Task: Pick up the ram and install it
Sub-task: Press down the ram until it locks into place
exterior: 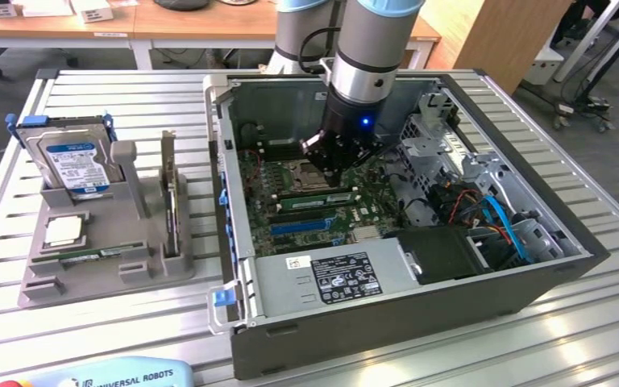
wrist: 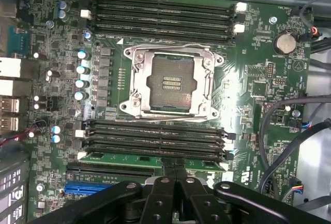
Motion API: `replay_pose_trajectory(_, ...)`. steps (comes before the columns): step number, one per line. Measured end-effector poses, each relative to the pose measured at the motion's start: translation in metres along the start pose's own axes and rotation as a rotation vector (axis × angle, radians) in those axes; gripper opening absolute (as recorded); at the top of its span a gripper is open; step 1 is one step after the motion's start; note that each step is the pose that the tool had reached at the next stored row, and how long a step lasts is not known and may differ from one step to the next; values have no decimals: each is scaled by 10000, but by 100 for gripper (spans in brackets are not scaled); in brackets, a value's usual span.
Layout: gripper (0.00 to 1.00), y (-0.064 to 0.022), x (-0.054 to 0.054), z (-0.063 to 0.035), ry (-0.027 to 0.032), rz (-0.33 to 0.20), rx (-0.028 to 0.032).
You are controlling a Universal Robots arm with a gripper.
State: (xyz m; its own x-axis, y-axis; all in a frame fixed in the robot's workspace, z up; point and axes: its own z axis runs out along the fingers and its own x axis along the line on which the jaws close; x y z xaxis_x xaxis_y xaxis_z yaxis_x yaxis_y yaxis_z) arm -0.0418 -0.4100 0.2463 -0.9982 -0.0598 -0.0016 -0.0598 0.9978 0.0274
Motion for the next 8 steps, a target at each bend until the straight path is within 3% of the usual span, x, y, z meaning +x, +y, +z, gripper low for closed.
replay_pose_trajectory(8,10,1,24,0,-6,49,0)
